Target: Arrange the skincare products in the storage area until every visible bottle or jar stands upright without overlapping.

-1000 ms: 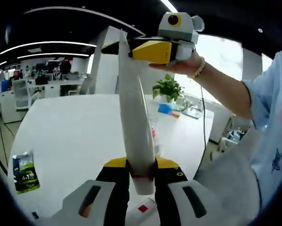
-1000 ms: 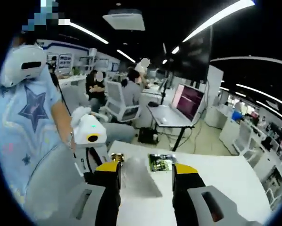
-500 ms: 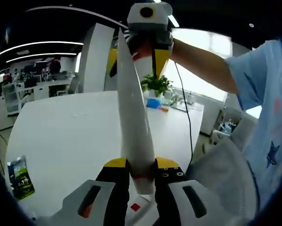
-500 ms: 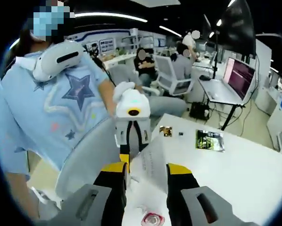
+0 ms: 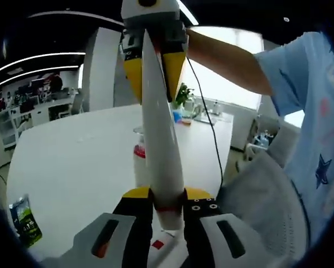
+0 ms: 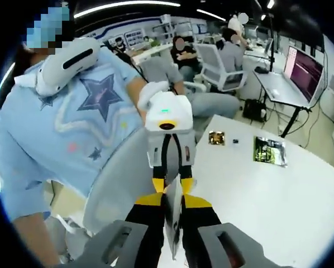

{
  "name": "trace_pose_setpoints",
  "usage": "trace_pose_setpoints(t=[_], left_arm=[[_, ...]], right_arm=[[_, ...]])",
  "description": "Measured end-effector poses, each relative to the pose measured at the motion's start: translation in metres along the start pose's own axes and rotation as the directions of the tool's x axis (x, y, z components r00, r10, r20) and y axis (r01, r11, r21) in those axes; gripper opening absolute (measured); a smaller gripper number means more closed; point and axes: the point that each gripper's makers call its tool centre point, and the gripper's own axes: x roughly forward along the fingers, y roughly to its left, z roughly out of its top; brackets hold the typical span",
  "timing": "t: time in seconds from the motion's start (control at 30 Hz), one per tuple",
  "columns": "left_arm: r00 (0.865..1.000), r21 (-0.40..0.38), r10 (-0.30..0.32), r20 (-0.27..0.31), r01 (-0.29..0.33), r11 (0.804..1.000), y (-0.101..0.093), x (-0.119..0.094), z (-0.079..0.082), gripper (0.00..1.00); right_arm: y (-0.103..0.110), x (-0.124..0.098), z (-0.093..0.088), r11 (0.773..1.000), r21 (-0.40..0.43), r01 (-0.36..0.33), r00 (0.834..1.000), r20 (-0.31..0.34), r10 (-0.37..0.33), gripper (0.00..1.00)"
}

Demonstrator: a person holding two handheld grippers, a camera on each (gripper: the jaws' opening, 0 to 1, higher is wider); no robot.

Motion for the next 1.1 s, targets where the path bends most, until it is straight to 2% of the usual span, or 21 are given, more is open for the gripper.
trace_pose_setpoints(t=[0.3, 0.37, 0.43, 0.53, 0.57, 0.63, 0.67, 0.77, 0.93, 1.1], left_arm=[[0.997, 0.022, 0.076, -0.010, -0.076, 0.997, 0.014, 0.003, -0.006, 0.17], [0.993, 0.020, 0.117, -0.019, -0.117, 0.993, 0.022, 0.003, -0.009, 0.17], [0.991, -0.023, 0.133, -0.020, -0.133, 0.991, 0.027, 0.002, -0.010, 0.18], [0.990, -0.113, 0.136, 0.024, -0.132, 0.985, 0.030, -0.001, -0.005, 0.20], [0.988, -0.134, 0.148, 0.031, -0.143, 0.981, 0.034, -0.002, -0.004, 0.22], [0.987, -0.152, 0.161, 0.005, -0.159, 0.976, 0.037, -0.002, -0.009, 0.24], [0.985, -0.156, 0.171, -0.023, -0.172, 0.973, 0.039, -0.002, -0.013, 0.25], [0.980, -0.126, 0.193, -0.047, -0.197, 0.972, 0.040, 0.000, -0.017, 0.25], [0.975, -0.103, 0.211, -0.072, -0.217, 0.971, 0.042, 0.000, -0.021, 0.25], [0.970, -0.101, 0.228, -0.083, -0.235, 0.967, 0.045, -0.001, -0.023, 0.24]], right_arm=[[-0.002, 0.016, 0.007, 0.998, -0.020, 0.062, 0.991, -0.117, -0.064, 0.02], [-0.005, 0.021, 0.008, 0.996, -0.010, 0.090, 0.986, -0.142, -0.091, 0.02], [-0.007, 0.023, 0.007, 0.994, 0.012, 0.108, 0.982, -0.154, -0.105, 0.02], [-0.014, 0.027, -0.007, 0.988, 0.042, 0.151, 0.964, -0.227, -0.138, 0.02], [-0.017, 0.028, -0.017, 0.984, 0.055, 0.171, 0.950, -0.275, -0.149, 0.02], [-0.023, 0.030, -0.033, 0.973, 0.102, 0.209, 0.930, -0.327, -0.165, 0.02], [-0.026, 0.031, -0.037, 0.967, 0.125, 0.224, 0.926, -0.336, -0.171, 0.02], [-0.035, 0.030, -0.049, 0.946, 0.181, 0.269, 0.919, -0.342, -0.196, 0.02], [-0.041, 0.032, -0.060, 0.931, 0.220, 0.291, 0.913, -0.356, -0.201, 0.03], [-0.054, 0.036, -0.070, 0.900, 0.237, 0.365, 0.891, -0.371, -0.263, 0.03]])
